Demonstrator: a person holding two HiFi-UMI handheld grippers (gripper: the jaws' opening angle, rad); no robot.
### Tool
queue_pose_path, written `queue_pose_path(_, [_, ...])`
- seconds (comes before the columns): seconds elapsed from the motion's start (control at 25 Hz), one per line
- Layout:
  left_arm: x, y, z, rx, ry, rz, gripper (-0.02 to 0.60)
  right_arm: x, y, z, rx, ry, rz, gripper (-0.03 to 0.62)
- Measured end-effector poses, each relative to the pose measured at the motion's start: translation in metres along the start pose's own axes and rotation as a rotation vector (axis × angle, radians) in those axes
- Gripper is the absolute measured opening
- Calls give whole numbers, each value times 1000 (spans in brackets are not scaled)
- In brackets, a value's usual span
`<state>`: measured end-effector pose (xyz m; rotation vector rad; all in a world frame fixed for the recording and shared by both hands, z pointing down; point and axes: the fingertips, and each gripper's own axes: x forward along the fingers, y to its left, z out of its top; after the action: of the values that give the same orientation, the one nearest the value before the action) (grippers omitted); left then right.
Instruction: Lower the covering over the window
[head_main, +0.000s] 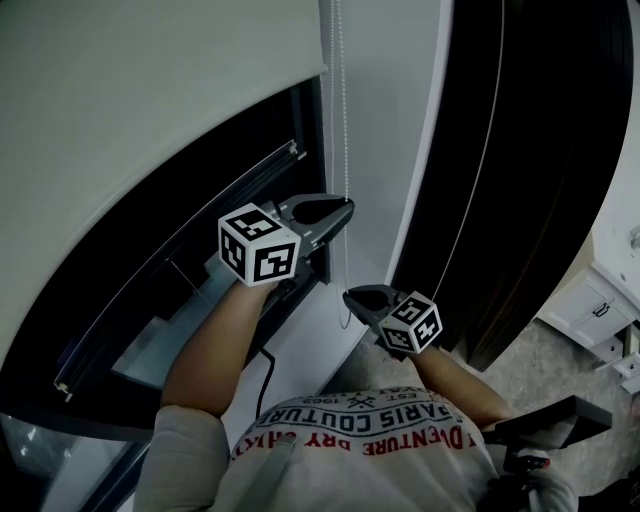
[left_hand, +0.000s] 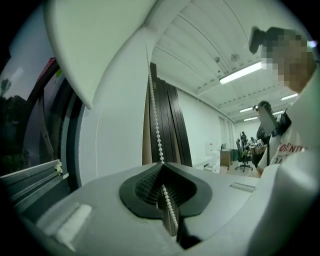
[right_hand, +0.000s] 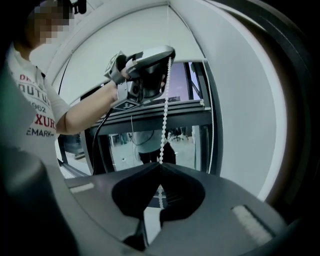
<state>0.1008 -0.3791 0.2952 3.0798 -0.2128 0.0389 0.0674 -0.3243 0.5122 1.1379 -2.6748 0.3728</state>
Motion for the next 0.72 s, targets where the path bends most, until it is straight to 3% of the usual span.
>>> queue_pose_path(0.16, [5,1,-28,-31,24,-1,6,1,5,-25,84,27,20,7])
queue_pose_path(0.44, [6,2,-85,-55,96,34,6,5,6,-78,175,164,47,8])
queue_pose_path(0.56, [4,5,-104,-98,97,42,6,6,5,-95,169,210,46,9])
queue_pose_path(0.72, [-2,10,-117,-82,99,59,6,8,3,-104,161,246,37,12])
